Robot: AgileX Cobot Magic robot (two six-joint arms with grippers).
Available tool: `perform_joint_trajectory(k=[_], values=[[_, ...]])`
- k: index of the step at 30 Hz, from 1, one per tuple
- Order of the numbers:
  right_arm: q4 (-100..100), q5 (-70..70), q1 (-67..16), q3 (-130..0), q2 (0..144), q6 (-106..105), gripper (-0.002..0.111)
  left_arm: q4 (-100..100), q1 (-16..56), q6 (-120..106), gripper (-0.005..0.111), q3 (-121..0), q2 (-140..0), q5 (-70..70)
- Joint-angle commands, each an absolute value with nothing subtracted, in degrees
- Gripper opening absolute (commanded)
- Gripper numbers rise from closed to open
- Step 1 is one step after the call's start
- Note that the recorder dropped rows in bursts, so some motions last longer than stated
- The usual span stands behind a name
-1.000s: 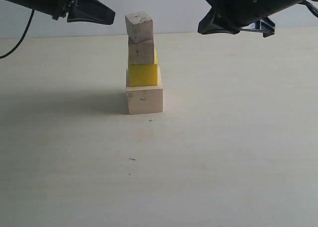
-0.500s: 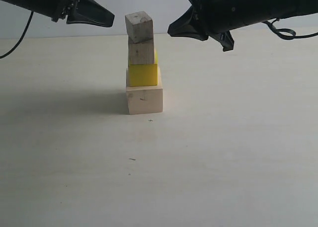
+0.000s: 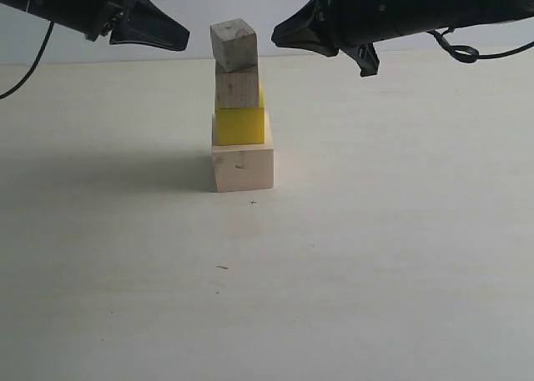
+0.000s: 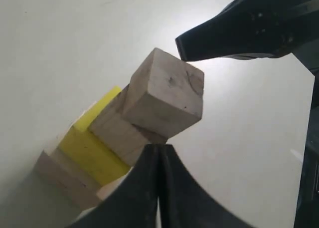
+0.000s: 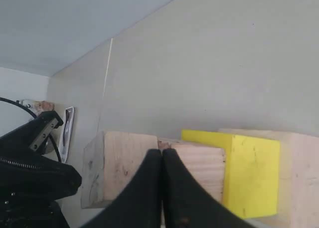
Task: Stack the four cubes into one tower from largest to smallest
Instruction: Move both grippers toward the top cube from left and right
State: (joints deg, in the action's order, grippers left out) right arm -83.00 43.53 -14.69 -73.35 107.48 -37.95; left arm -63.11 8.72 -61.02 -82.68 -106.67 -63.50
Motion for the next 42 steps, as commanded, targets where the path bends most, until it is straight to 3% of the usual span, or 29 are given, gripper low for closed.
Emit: perform_joint_trajectory(k=[1,42], values=[[-85.87,46.52,-14.36,-73.74,109.22,-41.17,0.000,-63.79,8.50,-61.26,0.000,-82.49,-107.14,-63.01],[-86.94,55.18,-14.63,-73.74,109.47,-41.98,0.000,-63.83,8.50,-61.89,0.000,-82.49,-107.30,-63.01]])
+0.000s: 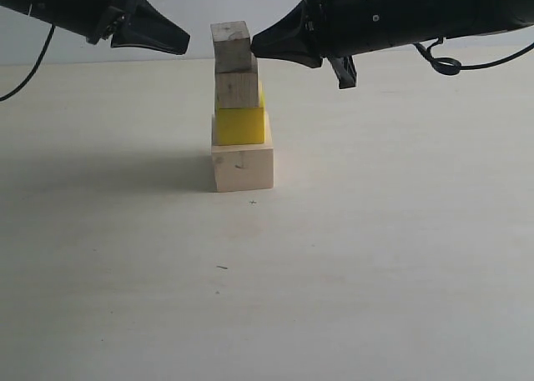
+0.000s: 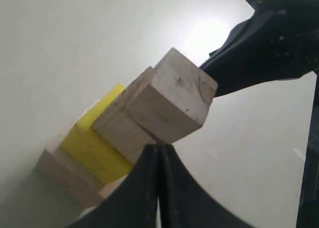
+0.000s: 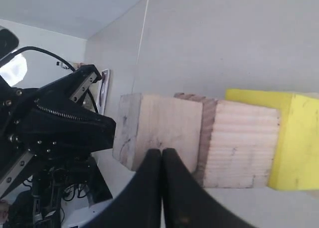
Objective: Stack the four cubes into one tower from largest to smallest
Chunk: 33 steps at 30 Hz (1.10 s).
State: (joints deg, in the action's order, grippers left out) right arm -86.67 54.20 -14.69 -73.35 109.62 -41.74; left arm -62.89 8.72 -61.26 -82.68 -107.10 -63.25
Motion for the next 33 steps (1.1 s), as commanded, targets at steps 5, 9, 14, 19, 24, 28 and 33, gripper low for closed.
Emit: perform_joint_trajectory(k=[5,9,14,19,24,28,33], values=[[-86.83,54.54,-14.63,-73.74,109.36,-41.98,0.000,-65.72,8.60,-62.96,0.000,-82.49,-107.30,-60.05],[-86.83,50.35,-14.51,-73.74,109.36,-41.98,0.000,-66.32,8.60,-63.04,0.000,-82.61,-108.35,-59.51],[-86.71,48.04,-14.51,-73.74,109.36,-41.98,0.000,-69.16,8.60,-65.64,0.000,-82.61,-110.86,-62.10],[-81.31,48.04,-14.51,-73.74,109.36,-40.35,0.000,-70.99,9.38,-68.19,0.000,-82.61,-111.89,-63.22],[-80.77,48.15,-14.51,-73.74,109.36,-39.40,0.000,-71.21,10.30,-69.20,0.000,-82.61,-111.89,-62.61],[-80.77,48.51,-14.51,-73.74,109.36,-39.39,0.000,-71.40,10.30,-69.43,0.000,-82.61,-111.89,-61.00],[-80.77,48.65,-14.51,-73.74,109.36,-39.24,0.000,-72.20,10.30,-70.09,0.000,-82.61,-112.01,-60.65]])
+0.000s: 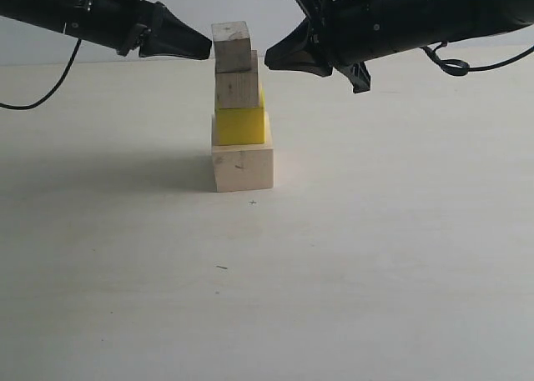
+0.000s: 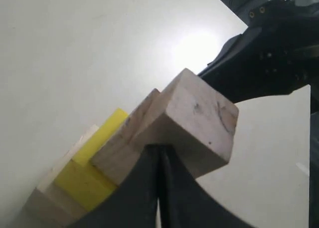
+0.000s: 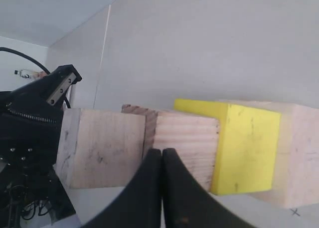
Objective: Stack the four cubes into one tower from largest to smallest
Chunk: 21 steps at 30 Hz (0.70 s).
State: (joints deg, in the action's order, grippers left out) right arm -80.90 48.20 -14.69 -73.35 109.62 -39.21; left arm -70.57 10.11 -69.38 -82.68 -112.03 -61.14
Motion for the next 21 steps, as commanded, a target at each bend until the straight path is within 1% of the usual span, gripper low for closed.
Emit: perform_joint_trajectory(k=[1,21], values=[[-80.77,48.65,-14.51,-73.74,109.36,-39.24,0.000,-72.48,10.30,-70.36,0.000,-82.61,-112.01,-60.65],[-80.19,48.32,-14.51,-73.74,109.36,-39.24,0.000,-73.10,10.30,-71.30,0.000,-82.84,-112.50,-60.66]])
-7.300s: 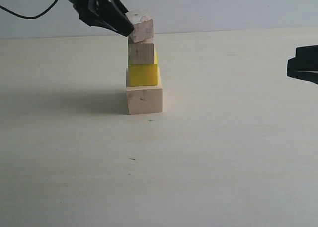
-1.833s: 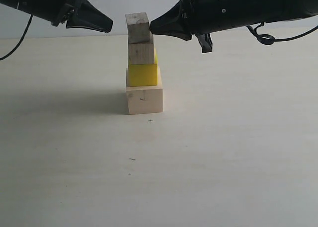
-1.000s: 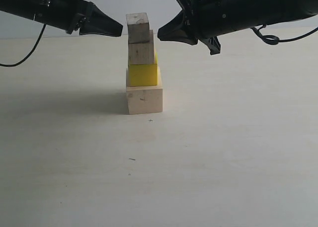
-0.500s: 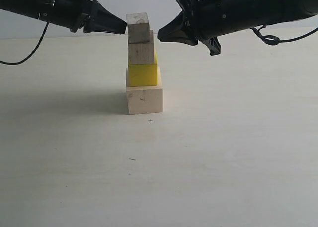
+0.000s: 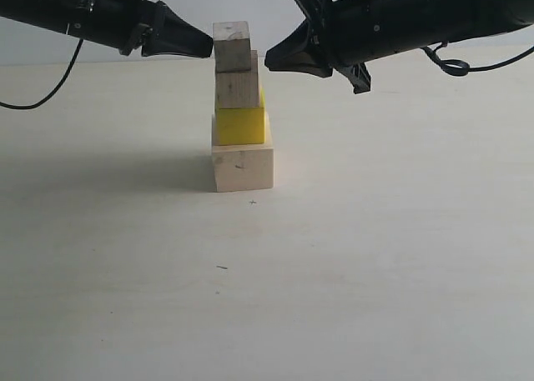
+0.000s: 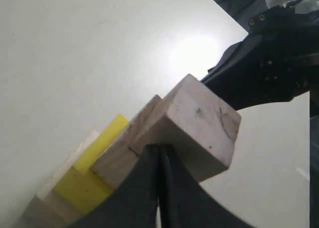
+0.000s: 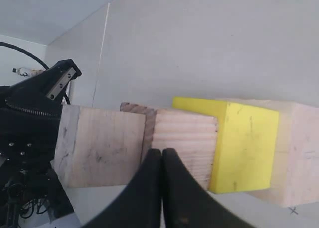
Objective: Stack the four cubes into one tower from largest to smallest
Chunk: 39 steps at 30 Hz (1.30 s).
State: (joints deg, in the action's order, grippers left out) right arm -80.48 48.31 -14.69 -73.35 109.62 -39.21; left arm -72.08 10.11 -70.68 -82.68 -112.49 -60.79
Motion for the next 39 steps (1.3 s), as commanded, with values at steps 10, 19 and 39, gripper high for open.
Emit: perform_joint_trajectory(k=[10,19,39], values=[[-80.06,47.76,-14.51,-73.74,109.36,-39.24,0.000,-72.99,10.30,-71.74,0.000,-82.84,-112.50,-61.20],[-80.06,47.71,-14.51,-73.74,109.36,-39.24,0.000,-72.89,10.30,-71.74,0.000,-82.84,-112.69,-61.51],[-80.06,46.60,-14.51,-73.74,109.36,-40.08,0.000,-72.53,10.30,-73.58,0.000,-82.84,-112.64,-61.06]])
